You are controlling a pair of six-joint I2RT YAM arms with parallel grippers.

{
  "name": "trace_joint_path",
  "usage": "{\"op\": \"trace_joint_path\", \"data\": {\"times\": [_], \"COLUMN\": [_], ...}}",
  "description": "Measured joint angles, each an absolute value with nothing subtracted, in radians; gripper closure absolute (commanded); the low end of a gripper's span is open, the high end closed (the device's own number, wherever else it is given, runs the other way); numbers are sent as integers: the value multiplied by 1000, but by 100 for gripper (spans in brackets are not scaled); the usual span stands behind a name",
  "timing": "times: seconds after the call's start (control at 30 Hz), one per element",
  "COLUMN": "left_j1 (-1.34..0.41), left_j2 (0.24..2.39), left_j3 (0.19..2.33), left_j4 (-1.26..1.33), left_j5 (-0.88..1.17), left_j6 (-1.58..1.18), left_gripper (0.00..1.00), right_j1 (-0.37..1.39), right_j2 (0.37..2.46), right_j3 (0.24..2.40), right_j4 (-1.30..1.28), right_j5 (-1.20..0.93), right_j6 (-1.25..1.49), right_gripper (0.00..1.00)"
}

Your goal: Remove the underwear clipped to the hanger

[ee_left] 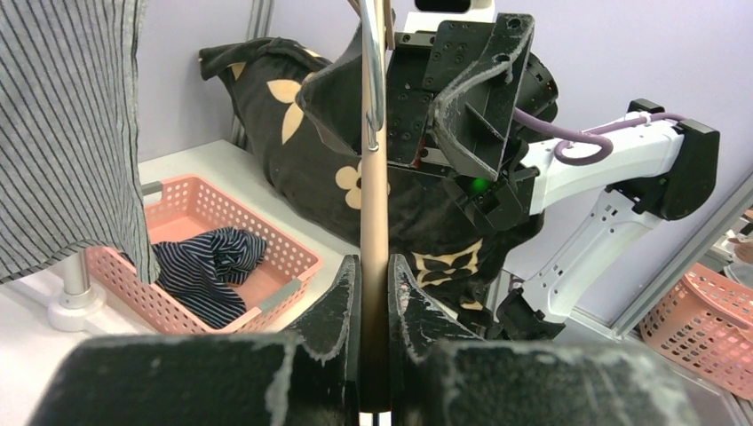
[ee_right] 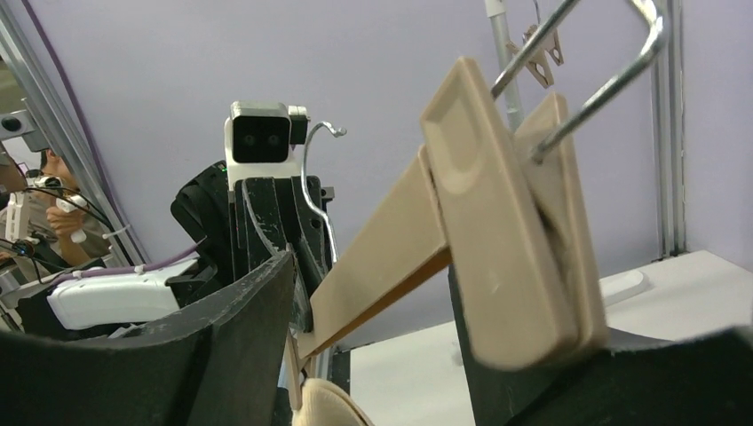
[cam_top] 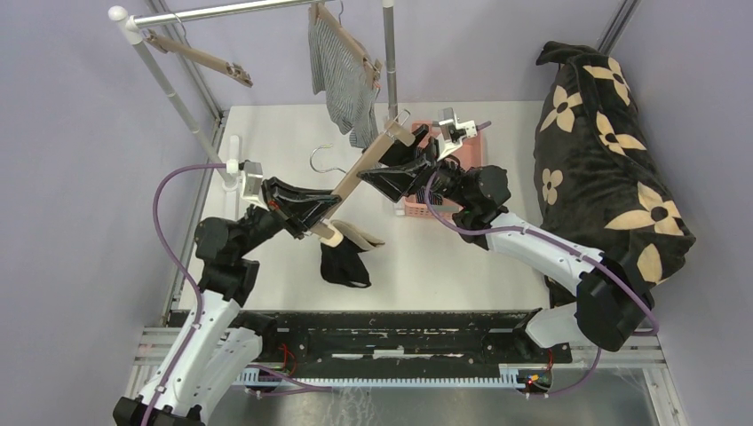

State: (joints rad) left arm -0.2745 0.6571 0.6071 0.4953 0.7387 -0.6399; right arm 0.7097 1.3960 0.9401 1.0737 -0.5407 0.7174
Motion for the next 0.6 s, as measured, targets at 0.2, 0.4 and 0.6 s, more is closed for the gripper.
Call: {"op": "trace_joint_path", "data": {"times": [0.2,0.4,0.6], "left_j1": [-321,-340,-355], "left_j2": [683,706,728], "left_j3": [607,607,601], "left_j4": [532,585,647], "left_j5": [733,708,682], "left_j6": [-640,-652,-680], "left_gripper": [97,97,97], "right_j1": [720,725,727], "right_j2": [1396,1396,1390], "right_j3": [988,1003,1013], "right_j4": [1047,1031,1026], "right_j5": [-540,-536,-521], "right_j6": [690,706,706], "right_gripper": [47,61,62]}}
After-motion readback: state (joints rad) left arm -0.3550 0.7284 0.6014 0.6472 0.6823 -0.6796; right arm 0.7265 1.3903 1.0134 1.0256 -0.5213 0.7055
